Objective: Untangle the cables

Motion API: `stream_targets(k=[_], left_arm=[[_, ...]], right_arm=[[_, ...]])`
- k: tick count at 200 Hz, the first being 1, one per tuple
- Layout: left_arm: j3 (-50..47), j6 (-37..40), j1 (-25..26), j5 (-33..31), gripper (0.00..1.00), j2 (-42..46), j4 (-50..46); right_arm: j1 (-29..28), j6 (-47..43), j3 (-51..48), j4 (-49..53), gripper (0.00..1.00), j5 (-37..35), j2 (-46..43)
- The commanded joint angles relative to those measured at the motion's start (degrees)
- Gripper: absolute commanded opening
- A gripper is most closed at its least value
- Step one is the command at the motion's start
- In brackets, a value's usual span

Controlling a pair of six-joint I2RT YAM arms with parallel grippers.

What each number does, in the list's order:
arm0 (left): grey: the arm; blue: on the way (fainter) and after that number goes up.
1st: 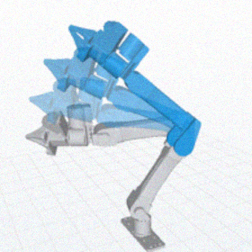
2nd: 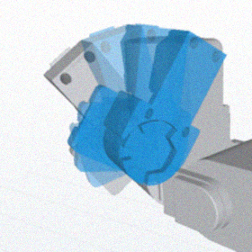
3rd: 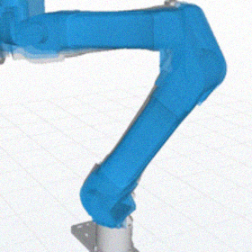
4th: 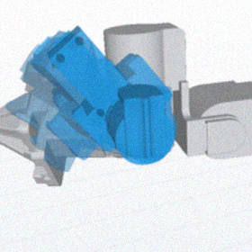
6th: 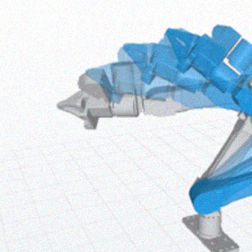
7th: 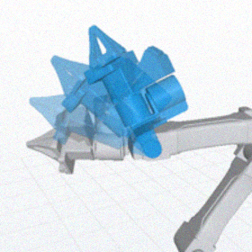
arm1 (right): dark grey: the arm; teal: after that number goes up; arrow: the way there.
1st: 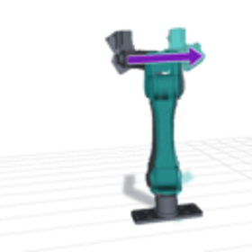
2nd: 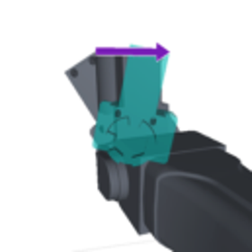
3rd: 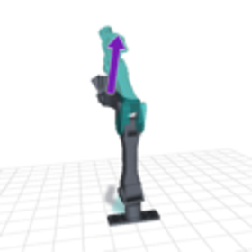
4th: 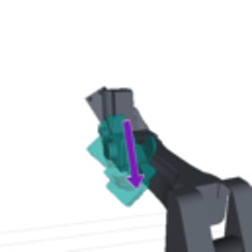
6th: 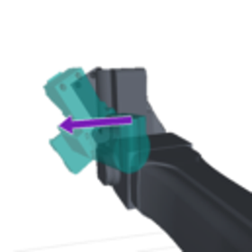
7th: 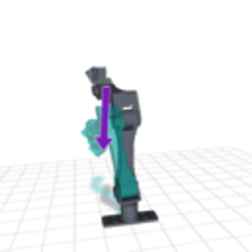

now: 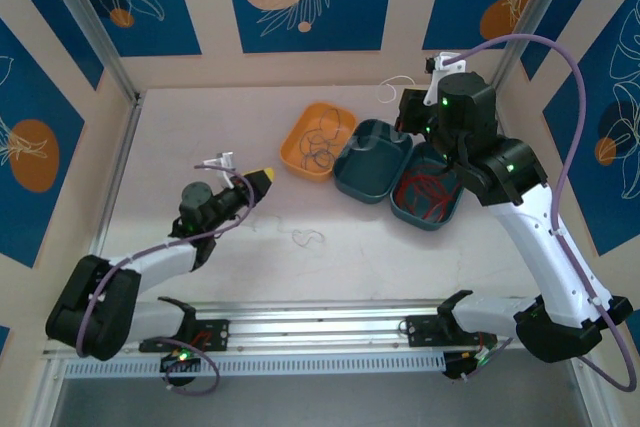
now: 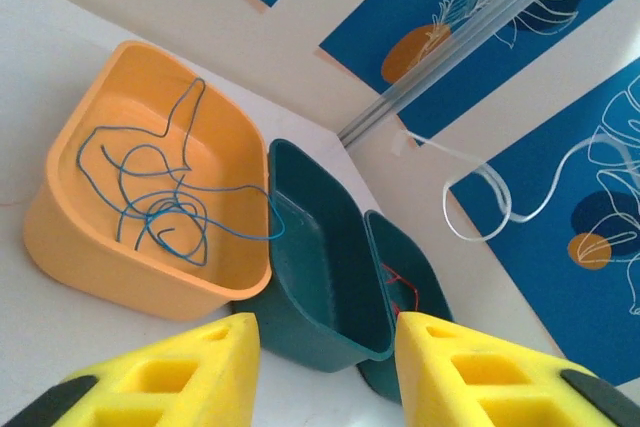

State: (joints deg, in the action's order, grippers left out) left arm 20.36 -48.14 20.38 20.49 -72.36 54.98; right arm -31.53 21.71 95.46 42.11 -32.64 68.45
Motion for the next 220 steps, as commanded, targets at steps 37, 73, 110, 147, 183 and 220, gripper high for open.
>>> stream_targets(k=[37,73,110,147,183,220], left_arm=[[2.0,0.6,-0.7,-0.4,0.54,3.6,-6.7],[4.0,7.2,-0.7,-4.3,0.96,10.9,-23.2],[5.9,12.4,-0.8,-10.6,1.00,19.4,-38.3],[7.3,15.9,-0.8,-16.5,1.00,26.4,-47.6],[8.2,18.2,-0.8,-18.7,1.00,29.5,-51.5],[8.6,19.0,-0.8,-18.6,1.00,29.6,-52.9]], right_arm=[[0.9,-2.1,6.8,1.8,0.00,4.1,3.9],[2.6,-3.2,9.9,2.9,0.00,4.5,7.3],[4.3,-2.8,11.0,2.4,0.00,7.2,9.9],[5.1,-2.8,12.7,2.1,0.00,10.0,14.0],[6.3,-3.1,12.5,1.8,0.00,10.5,18.1],[8.8,-1.7,8.2,0.1,0.00,11.7,19.5]])
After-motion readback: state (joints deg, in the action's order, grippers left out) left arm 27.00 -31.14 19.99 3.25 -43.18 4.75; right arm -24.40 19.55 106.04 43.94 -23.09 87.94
